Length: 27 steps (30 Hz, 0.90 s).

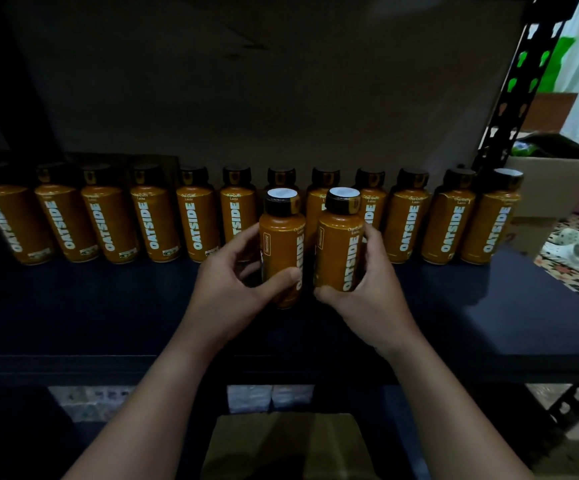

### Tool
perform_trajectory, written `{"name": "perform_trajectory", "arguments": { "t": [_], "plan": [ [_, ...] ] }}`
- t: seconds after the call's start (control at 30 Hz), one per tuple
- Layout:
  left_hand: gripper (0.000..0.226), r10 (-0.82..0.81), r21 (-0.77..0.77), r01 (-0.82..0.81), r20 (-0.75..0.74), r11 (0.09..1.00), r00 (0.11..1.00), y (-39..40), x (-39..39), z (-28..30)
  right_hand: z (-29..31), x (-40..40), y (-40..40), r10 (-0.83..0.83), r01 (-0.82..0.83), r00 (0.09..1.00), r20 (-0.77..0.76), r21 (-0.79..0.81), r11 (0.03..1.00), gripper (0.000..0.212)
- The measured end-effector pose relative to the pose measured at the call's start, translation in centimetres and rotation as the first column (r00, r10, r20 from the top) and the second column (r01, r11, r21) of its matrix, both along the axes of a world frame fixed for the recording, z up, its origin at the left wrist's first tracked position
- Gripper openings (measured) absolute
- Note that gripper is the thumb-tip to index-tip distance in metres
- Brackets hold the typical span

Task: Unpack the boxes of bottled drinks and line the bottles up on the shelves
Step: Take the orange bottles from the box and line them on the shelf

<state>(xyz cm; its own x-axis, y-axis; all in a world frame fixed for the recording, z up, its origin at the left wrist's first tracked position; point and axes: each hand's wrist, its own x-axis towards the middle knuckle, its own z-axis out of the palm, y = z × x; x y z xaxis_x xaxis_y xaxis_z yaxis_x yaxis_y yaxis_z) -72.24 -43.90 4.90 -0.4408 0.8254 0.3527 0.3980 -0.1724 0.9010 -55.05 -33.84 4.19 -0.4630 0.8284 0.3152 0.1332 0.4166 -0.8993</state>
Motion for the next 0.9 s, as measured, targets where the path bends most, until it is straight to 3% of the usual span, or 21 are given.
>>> {"name": "perform_trajectory", "arguments": {
  "t": [0.1,0.4,0.7,0.9],
  "plan": [
    [0.079,0.111,0.070,-0.102,-0.141,0.992,0.984,-0.2,0.2,-0.1,0.0,0.1,0.2,0.008,-0.008,1.000,0.020,-0.012,1.000,0.101],
    [0.058,0.053,0.076,-0.048,-0.070,0.996,0.996,0.5,-0.3,-0.6,0.0,-0.9,-0.6,-0.079,0.071,0.993,0.087,0.093,0.993,0.099],
    [0.060,0.100,0.036,-0.096,-0.155,0.995,0.983,0.8,0.1,-0.4,0.3,-1.3,-1.1,-0.087,0.072,0.986,0.144,0.106,0.992,0.097],
    [0.064,0.061,0.008,-0.060,-0.118,0.998,0.991,1.1,-0.2,-0.6,0.1,-1.4,-0.9,-0.093,0.076,0.982,0.163,0.104,0.992,0.098]
  ]
}}
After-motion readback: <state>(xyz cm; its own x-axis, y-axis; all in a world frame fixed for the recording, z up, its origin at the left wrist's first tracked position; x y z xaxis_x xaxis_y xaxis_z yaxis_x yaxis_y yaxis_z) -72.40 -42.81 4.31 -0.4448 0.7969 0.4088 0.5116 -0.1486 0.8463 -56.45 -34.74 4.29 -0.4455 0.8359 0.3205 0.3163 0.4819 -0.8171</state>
